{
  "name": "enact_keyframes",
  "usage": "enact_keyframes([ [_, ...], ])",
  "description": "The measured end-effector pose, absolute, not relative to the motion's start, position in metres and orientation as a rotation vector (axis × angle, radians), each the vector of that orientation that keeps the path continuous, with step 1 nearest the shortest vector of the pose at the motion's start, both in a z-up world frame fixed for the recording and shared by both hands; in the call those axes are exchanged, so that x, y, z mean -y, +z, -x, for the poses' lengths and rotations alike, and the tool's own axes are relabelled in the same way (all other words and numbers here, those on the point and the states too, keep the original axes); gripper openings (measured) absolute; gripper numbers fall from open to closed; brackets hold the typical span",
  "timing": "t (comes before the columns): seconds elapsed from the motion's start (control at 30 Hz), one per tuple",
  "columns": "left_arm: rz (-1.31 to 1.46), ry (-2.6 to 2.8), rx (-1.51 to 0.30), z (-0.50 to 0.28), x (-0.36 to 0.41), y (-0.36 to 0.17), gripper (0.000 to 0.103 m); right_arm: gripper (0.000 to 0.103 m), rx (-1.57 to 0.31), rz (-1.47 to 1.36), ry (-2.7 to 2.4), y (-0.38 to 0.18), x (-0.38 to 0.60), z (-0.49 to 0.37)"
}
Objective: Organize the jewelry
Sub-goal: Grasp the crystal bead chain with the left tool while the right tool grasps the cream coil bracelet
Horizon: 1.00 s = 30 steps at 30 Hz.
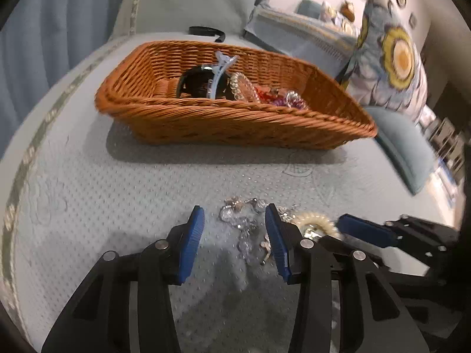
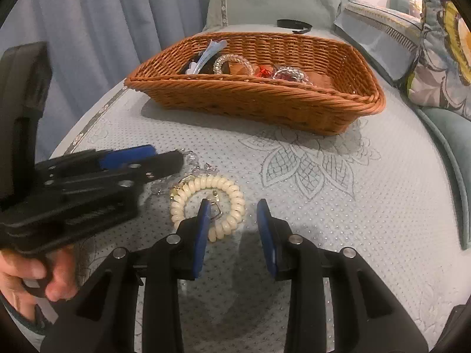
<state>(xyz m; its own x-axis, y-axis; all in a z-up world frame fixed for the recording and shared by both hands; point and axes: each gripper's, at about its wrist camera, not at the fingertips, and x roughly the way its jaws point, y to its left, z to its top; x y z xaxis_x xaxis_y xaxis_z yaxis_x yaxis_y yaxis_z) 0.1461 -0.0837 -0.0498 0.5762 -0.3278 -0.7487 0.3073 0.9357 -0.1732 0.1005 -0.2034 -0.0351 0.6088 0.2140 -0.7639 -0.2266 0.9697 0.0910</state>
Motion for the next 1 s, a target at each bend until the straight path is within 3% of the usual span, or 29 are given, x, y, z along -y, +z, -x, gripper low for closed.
enact_keyframes([
  [0.07,-0.015,-0.364,-0.887,-0.148,0.088,-0.051,0.041,0.03,-0.881,0.02,0.256,-0.035,0.203,-0.101],
  [0.2,-0.104,-0.318,-0.893,-0.142,0.085,-0.05,0.01,0.03,-0.888,0.049,0.259,-0.035,0.203,-0.098],
  [0.23,-0.106,-0.318,-0.897,-0.14,0.082,-0.05,0.008,0.03,-0.89,0.057,0.258,-0.035,0.203,-0.098],
  [0.67,-0.051,-0.327,-0.873,-0.082,0.034,-0.046,0.009,0.029,-0.884,0.122,0.223,-0.037,0.199,-0.094],
  [0.83,-0.047,-0.326,-0.848,-0.088,0.041,-0.05,0.022,0.029,-0.845,0.259,0.175,-0.038,0.18,-0.089],
  [0.9,-0.073,-0.324,-0.841,-0.09,0.048,-0.049,0.029,0.023,-0.834,0.295,0.169,-0.038,0.174,-0.086],
  [1.0,-0.12,-0.308,-0.837,-0.092,0.056,-0.051,0.028,0.009,-0.841,0.283,0.175,-0.039,0.173,-0.085],
])
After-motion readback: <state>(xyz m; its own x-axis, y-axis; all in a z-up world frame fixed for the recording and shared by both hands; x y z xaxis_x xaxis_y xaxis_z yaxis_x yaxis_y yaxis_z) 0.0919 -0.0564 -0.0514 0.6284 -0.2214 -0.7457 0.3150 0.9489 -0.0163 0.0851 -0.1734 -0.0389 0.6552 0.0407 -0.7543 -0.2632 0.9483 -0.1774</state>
